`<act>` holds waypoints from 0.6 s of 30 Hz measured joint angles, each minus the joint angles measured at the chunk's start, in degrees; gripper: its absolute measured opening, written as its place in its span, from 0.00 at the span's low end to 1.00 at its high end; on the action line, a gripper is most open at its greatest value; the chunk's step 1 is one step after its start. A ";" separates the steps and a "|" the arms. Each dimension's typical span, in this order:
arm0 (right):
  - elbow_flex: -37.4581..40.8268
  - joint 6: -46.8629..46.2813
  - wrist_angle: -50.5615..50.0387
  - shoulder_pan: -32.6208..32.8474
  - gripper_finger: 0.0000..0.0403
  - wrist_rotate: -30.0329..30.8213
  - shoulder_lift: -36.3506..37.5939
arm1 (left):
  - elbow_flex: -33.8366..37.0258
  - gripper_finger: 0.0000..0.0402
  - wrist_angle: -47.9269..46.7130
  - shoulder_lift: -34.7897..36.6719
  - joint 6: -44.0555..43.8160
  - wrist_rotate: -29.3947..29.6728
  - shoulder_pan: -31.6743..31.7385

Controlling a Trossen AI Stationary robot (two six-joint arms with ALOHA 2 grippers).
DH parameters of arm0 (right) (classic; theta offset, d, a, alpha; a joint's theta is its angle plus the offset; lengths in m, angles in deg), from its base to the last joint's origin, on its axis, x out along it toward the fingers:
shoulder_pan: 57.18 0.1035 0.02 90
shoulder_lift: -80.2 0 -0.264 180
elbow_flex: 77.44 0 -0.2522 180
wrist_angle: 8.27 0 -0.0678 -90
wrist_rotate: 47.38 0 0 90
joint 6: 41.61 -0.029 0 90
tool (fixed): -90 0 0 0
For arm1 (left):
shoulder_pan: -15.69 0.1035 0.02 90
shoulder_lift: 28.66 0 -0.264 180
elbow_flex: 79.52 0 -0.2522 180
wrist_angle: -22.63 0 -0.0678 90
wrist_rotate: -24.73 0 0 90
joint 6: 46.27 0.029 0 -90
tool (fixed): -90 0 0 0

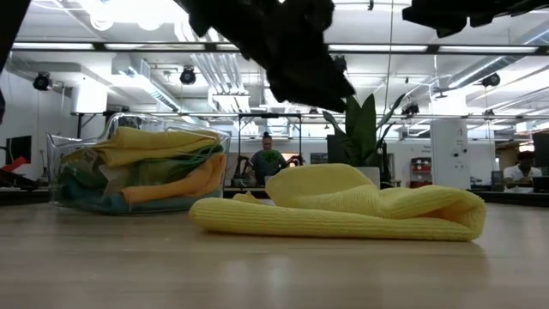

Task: Fold microfiber towels
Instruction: Fold the yellow microfiber cloth

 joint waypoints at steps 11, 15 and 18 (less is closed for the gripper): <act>0.10 1.88 -0.31 -0.12 0.51 0.46 1.31 | -1.66 0.46 3.85 -10.17 -4.84 -0.71 0.31; 0.10 2.51 -0.23 -0.11 0.51 0.47 1.60 | -1.19 0.42 3.24 -10.99 -5.67 -1.25 0.37; 0.10 3.08 -0.26 -0.11 0.51 0.47 1.66 | -1.19 0.40 3.65 -10.92 -8.25 -2.87 0.28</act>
